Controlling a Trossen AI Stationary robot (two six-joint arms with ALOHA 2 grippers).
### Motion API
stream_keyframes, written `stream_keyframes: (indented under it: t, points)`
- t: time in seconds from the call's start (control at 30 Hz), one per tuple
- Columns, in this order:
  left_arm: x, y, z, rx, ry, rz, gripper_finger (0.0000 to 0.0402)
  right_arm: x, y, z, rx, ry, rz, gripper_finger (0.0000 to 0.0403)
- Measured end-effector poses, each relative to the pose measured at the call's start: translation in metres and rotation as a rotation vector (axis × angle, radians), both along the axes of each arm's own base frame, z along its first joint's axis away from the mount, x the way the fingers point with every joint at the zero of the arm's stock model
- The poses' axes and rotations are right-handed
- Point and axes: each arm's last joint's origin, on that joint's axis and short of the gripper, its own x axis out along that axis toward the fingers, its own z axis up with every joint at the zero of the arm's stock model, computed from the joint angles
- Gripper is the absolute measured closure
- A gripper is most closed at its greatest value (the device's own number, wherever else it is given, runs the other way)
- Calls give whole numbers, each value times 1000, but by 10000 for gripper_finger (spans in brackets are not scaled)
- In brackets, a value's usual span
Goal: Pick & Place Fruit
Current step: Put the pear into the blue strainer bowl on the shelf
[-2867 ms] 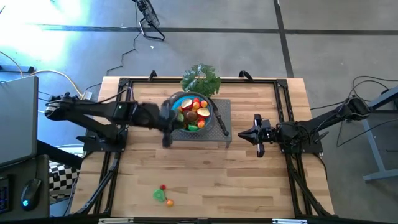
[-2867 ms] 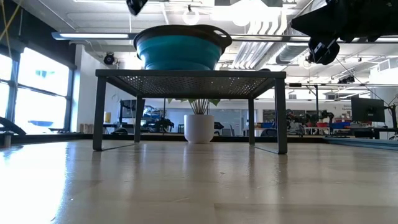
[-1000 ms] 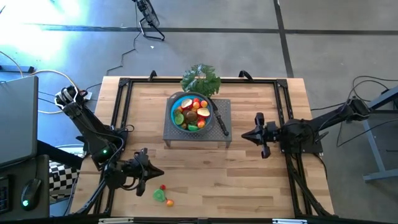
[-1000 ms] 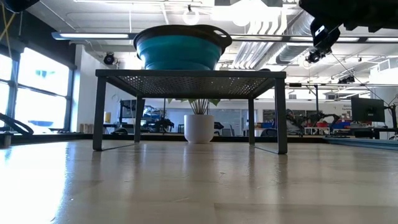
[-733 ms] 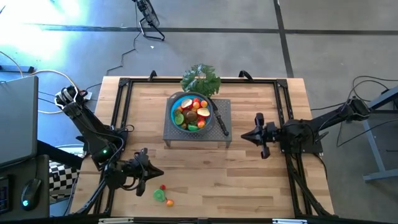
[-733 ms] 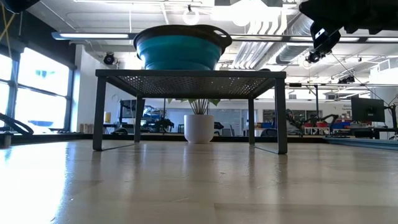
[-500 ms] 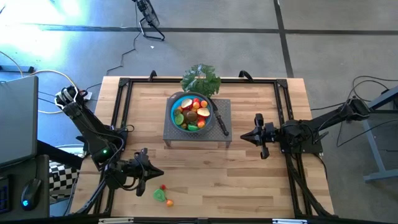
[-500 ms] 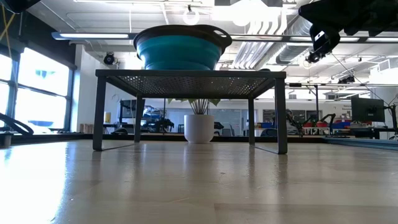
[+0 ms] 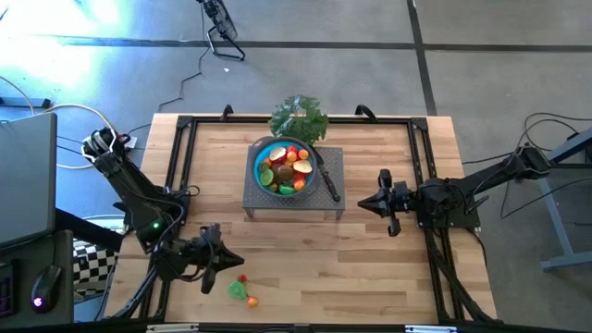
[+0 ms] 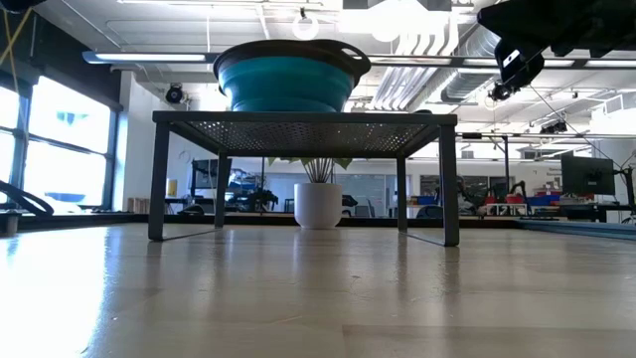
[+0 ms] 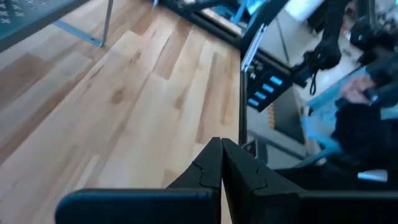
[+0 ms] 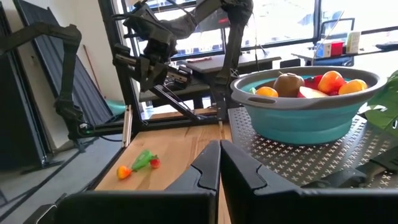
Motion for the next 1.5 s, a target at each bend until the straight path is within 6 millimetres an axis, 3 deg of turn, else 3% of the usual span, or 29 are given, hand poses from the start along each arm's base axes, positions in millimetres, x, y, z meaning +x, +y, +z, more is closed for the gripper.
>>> stream_keyframes:
  t: [0.3,0.67,0.9,1.03,1.33,1.5]
  points:
    - [22,-27,15,22,-16,27,401,0,0,0,1,4,9,399]
    - [35,-47,33,129,361,114,401,0,0,-1,0,8,10,399]
    - [36,-55,3,230,623,100,401,0,0,-1,-1,13,10,399]
    - [42,-65,-11,218,670,87,402,0,0,-2,-3,17,10,399]
    - [46,-75,-18,153,739,-24,401,0,0,-4,-9,37,9,399]
    - [44,-77,-19,292,761,-236,401,0,0,-4,-9,38,9,399]
